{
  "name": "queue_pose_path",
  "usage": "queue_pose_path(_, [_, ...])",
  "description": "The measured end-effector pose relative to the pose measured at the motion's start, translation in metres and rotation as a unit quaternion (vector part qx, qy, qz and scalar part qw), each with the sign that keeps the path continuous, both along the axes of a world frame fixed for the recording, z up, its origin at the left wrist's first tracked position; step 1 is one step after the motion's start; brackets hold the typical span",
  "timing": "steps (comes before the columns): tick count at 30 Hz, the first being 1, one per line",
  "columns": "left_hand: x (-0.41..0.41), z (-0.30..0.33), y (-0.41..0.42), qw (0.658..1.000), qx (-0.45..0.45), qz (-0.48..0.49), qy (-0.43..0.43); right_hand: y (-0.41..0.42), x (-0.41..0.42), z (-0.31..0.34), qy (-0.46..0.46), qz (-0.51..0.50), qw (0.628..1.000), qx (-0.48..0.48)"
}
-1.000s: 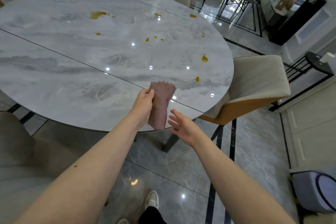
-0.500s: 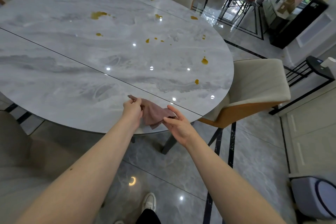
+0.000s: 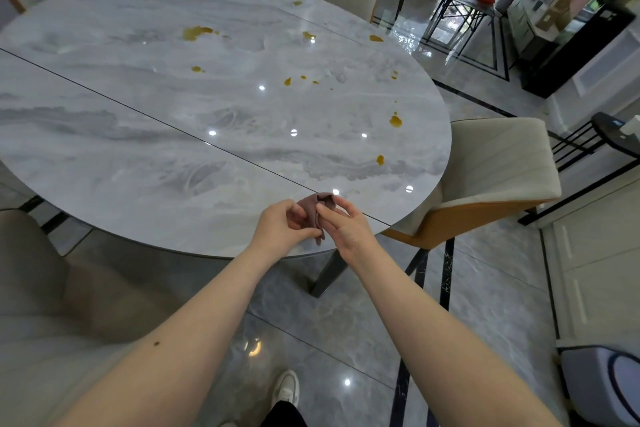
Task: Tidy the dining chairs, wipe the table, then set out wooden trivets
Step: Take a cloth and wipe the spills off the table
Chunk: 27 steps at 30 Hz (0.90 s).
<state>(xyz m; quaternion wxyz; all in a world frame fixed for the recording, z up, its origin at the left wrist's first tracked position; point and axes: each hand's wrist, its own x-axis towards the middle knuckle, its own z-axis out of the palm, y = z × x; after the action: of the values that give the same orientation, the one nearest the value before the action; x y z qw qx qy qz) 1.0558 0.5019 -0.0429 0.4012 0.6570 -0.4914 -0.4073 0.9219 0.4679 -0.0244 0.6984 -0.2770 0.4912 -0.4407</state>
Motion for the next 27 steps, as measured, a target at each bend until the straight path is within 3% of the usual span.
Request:
queue_pose_path(8, [0.004, -0.001, -0.007, 1.000, -0.021, 0.017, -0.015, -0.005, 0.001, 0.004, 0.014, -0.002, 1.000, 0.005])
queue_pose_path(15, [0.025, 0.007, -0.015, 0.985, -0.045, 0.092, -0.141, -0.031, -0.009, 0.017, 0.181, 0.027, 0.983, -0.024])
queue_pose_path(17, [0.027, 0.015, -0.024, 0.983, -0.058, 0.129, -0.116, -0.040, -0.007, 0.027, 0.225, 0.035, 0.972, -0.055])
queue_pose_path(21, [0.034, 0.040, -0.047, 0.977, -0.117, 0.178, -0.015, -0.058, 0.003, 0.050, 0.345, -0.009, 0.921, -0.178])
queue_pose_path(25, [0.043, 0.051, -0.053, 0.956, -0.193, 0.219, -0.005, -0.059, 0.013, 0.051, 0.369, 0.000, 0.870, -0.326])
queue_pose_path(27, [0.046, 0.045, -0.046, 0.951, -0.197, 0.236, 0.008, -0.050, 0.016, 0.036, 0.416, 0.041, 0.827, -0.377])
